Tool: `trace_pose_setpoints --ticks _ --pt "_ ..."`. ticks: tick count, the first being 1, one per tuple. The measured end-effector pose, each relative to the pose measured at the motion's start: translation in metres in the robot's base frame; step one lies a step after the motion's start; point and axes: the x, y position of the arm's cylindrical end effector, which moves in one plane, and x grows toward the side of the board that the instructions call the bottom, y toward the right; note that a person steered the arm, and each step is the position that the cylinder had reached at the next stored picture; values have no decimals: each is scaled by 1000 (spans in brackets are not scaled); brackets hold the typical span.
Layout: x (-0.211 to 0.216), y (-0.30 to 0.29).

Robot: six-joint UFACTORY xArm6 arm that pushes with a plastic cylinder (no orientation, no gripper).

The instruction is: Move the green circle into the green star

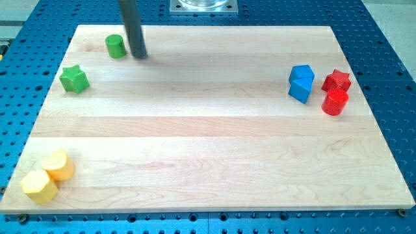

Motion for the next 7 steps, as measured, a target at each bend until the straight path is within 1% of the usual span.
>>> trace_pose_setpoints --ticks 1,2,3,4,5,6,7 --pt "-42 4" --pt "-58 -40" --pt "-53 -58" --pt "-2 -63" --pt "13 -71" --pt "14 -73" --pt "-3 -63"
